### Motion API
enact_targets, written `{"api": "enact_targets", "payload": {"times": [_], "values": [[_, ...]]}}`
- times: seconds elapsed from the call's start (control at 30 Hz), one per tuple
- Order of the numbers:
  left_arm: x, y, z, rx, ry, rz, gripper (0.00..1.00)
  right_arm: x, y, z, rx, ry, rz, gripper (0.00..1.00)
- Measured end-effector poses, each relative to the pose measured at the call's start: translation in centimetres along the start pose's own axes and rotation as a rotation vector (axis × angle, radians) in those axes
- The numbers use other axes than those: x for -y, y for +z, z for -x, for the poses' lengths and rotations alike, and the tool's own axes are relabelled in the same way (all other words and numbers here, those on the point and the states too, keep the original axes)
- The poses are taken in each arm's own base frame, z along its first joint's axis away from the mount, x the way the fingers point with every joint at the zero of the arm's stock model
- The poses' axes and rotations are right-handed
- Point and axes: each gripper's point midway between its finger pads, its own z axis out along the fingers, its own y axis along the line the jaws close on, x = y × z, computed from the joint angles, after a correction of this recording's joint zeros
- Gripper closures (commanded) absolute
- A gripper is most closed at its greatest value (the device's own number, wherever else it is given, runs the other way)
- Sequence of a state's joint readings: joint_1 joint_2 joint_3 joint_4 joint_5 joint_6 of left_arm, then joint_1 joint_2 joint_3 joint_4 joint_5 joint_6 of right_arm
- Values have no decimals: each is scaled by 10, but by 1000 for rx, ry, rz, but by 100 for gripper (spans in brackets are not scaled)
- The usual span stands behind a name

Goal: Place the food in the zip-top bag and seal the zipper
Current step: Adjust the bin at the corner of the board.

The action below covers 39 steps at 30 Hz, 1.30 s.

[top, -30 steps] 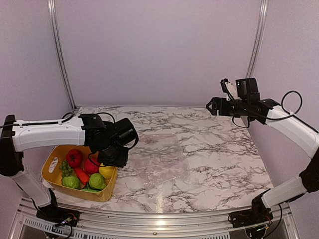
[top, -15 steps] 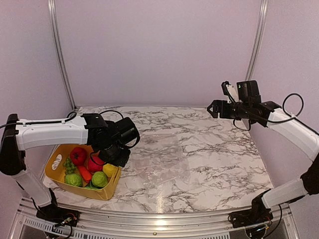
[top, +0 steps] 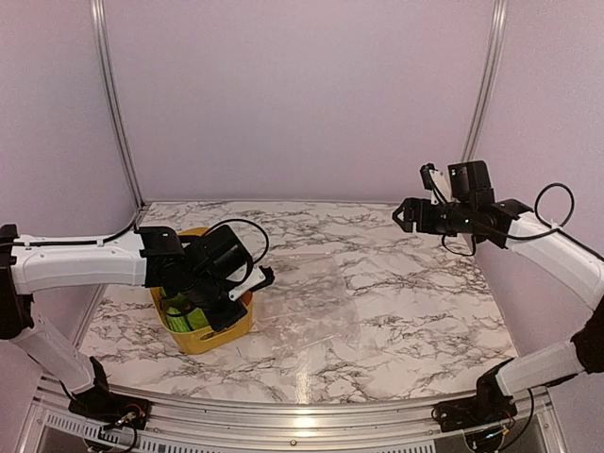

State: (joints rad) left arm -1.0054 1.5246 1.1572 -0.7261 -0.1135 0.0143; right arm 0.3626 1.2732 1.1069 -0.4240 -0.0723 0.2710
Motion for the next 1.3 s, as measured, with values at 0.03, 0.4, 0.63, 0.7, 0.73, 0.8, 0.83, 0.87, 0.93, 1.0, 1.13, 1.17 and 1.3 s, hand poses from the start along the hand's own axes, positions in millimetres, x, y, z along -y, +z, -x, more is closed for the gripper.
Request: {"api": "enact_targets", "payload": {"times": [0.03, 0.4, 0.63, 0.7, 0.73, 0.8, 0.83, 0.87, 0.93, 1.0, 1.13, 1.17, 1.3], "values": [[3, -1, -1, 10, 28, -12, 100, 0, 1, -2, -3, 6, 4, 13], [28, -29, -20, 115, 336, -84, 100, -4, 17, -22, -53, 59, 49, 18], [53, -14, -22, 86, 497, -104, 100, -1, 61, -76, -231, 100, 75, 19], [56, -12, -14, 99, 515, -97, 100, -2, 74, -94, -290, 105, 83, 19], [57, -11, -10, 101, 520, -95, 100, -2, 79, -103, -319, 108, 87, 19], [59, -9, -4, 111, 522, -89, 100, -2, 89, -118, -369, 115, 88, 20], [58, -8, -2, 113, 523, -85, 100, -1, 94, -127, -399, 122, 88, 20], [58, -7, 0, 118, 524, -81, 100, 0, 98, -133, -417, 127, 86, 20], [57, -7, 2, 126, 529, -72, 100, 3, 105, -146, -459, 143, 82, 20], [57, -6, 4, 130, 538, -66, 100, 3, 108, -153, -482, 156, 83, 20], [58, -3, 9, 142, 553, -51, 97, -2, 112, -153, -481, 168, 117, 22], [57, -2, 11, 147, 554, -45, 92, -4, 113, -152, -476, 170, 128, 23], [54, -3, 21, 179, 549, -10, 75, -10, 122, -153, -471, 193, 162, 26]]}}
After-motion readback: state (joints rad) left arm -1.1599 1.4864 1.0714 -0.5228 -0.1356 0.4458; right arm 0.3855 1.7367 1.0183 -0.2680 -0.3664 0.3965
